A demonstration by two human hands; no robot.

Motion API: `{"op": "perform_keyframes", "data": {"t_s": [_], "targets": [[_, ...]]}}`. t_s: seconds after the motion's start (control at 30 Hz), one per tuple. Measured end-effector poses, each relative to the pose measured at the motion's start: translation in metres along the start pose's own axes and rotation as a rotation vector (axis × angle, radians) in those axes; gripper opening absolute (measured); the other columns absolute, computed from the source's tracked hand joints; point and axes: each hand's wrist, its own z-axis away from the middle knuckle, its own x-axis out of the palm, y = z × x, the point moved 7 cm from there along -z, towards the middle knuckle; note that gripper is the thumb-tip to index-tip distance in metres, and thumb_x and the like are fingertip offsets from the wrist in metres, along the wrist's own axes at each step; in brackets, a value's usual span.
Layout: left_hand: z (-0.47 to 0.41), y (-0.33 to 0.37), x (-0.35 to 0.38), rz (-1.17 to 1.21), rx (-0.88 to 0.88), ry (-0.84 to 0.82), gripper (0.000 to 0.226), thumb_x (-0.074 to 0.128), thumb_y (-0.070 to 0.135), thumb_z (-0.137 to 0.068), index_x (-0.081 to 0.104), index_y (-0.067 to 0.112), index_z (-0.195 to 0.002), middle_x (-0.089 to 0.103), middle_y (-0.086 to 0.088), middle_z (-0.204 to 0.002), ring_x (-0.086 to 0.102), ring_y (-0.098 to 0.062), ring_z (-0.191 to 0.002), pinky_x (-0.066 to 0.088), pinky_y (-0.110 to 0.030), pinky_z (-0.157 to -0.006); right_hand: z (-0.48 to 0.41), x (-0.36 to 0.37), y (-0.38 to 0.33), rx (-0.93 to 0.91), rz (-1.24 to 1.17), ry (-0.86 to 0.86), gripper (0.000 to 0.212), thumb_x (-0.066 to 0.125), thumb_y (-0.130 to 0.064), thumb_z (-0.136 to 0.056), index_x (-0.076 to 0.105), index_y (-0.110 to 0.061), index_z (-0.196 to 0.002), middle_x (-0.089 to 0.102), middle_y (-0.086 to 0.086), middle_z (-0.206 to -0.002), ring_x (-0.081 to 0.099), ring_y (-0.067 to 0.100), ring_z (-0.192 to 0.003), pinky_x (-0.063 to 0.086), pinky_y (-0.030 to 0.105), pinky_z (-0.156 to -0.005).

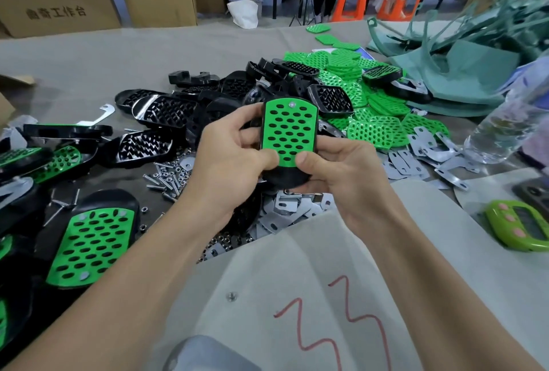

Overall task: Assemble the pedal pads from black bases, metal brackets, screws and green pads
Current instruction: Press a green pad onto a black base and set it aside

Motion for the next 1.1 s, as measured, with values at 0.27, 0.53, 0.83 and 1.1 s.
{"op": "perform_keyframes", "data": {"t_s": [0.27, 0.53, 0.83, 1.1], "targets": [[0.002, -0.005, 0.002, 0.026, -0.114, -0.076, 0.066, 0.064, -0.021, -0.081, 0.061, 0.028, -0.125, 0.080, -0.008, -0.095, 0.078, -0.026, -0.087, 0.061, -0.033, -0.061, 0.003, -0.008, 0.000, 0.115, 0.069, -0.225, 0.029, 0.061, -0.013, -0.092, 0.072, -0.007, -0.119, 0.075, 0.017, -0.112, 0.073, 0.033, -0.100, 0.060, 0.041, -0.085], [0.007, 0.000, 0.001, -0.087, -0.113, 0.055, 0.011, 0.071, 0.017, -0.093, 0.075, 0.020, -0.102, 0.079, -0.003, -0.089, 0.078, -0.023, -0.081, 0.061, -0.032, -0.060, 0.006, -0.009, -0.010, 0.003, 0.238, -0.165, 0.029, 0.058, 0.015, -0.086, 0.075, 0.001, -0.105, 0.077, 0.018, -0.095, 0.075, 0.029, -0.080, 0.061, 0.030, -0.066], [0.010, 0.009, -0.014, -0.403, -0.098, 0.254, 0.022, 0.070, 0.068, -0.071, 0.078, 0.048, -0.078, 0.075, 0.018, -0.075, 0.074, -0.009, -0.077, 0.061, -0.038, -0.076, 0.010, -0.008, -0.017, -0.009, 0.348, -0.196, 0.033, 0.058, 0.017, -0.083, 0.078, -0.001, -0.102, 0.078, 0.017, -0.093, 0.075, 0.039, -0.084, 0.062, 0.041, -0.072], [0.019, 0.043, 0.009, -0.507, 0.235, 0.042, 0.024, 0.084, 0.041, -0.070, 0.081, 0.039, -0.094, 0.075, 0.019, -0.080, 0.070, -0.009, -0.070, 0.061, -0.032, -0.069, 0.029, -0.049, -0.046, -0.167, 0.681, -0.034, 0.051, 0.076, 0.008, -0.075, 0.080, -0.043, -0.081, 0.077, -0.014, -0.079, 0.075, 0.010, -0.077, 0.061, 0.031, -0.075]]}}
